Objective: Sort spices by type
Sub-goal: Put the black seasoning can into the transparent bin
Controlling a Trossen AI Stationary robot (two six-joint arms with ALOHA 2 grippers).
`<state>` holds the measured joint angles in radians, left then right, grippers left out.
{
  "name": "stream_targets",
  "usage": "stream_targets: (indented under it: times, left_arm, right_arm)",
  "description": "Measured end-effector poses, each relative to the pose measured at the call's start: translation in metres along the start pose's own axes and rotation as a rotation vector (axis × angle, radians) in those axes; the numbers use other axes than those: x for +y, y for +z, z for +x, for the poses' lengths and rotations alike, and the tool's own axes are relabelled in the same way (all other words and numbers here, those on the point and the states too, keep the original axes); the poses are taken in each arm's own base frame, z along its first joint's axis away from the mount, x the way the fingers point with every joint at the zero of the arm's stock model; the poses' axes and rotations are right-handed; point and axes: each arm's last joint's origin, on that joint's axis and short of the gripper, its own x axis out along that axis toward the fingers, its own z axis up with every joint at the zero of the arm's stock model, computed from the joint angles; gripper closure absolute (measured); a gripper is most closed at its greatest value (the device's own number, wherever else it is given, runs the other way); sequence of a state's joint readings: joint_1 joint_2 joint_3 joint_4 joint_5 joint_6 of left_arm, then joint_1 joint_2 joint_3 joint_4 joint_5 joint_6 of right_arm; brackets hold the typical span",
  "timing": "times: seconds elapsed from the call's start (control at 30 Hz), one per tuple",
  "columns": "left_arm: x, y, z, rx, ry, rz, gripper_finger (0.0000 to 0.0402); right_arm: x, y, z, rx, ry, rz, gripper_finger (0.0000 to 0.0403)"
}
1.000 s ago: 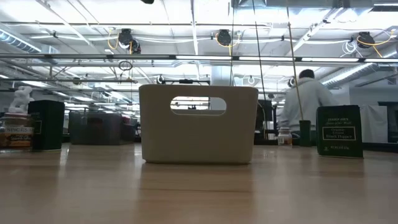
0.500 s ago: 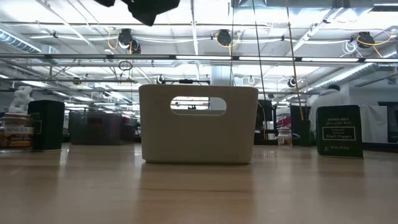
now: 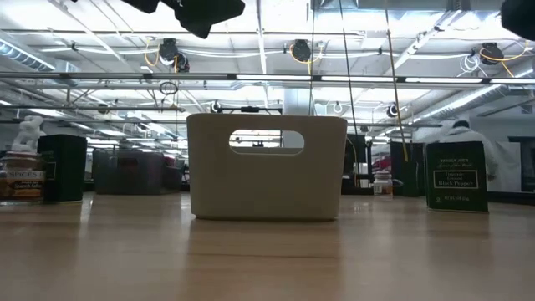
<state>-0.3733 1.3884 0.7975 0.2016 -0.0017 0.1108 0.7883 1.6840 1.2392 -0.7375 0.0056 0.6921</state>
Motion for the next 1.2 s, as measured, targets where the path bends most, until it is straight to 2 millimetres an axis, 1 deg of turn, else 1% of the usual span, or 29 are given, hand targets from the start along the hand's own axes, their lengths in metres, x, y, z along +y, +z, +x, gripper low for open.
stream_targets:
  times: [0.3, 0.53, 0.7, 0.87, 1.1, 1.2]
  left_arm:
    - [0.0, 0.0, 0.0, 0.0, 0.0, 0.0, 0.0081]
    - [0.0, 0.0, 0.0, 0.001, 0.0, 0.001, 0.0081]
    - [0.0, 0.0, 0.0, 0.001, -0.001, 0.001, 0.0081]
    - [0.0, -0.001, 0.0, 0.006, -0.001, 0.001, 0.0081]
    - [0.0, -0.001, 0.0, 0.009, -0.002, 0.001, 0.0081]
    - [0.0, -0.001, 0.0, 0.009, -0.002, 0.001, 0.0081]
  right_arm:
    - [-0.006, -0.004, 0.0, 0.022, -0.093, -0.008, 0.0145]
    - [-0.006, -0.005, 0.0, 0.036, -0.09, 0.001, 0.0145]
    - [-0.009, -0.012, -0.001, 0.096, -0.131, 0.02, 0.0145]
    - [-0.006, -0.02, -0.002, 0.14, -0.142, 0.024, 0.0145]
    - [-0.003, -0.025, -0.003, 0.15, -0.156, 0.008, 0.0145]
    - [-0.005, -0.027, 0.001, 0.142, -0.175, 0.025, 0.0145]
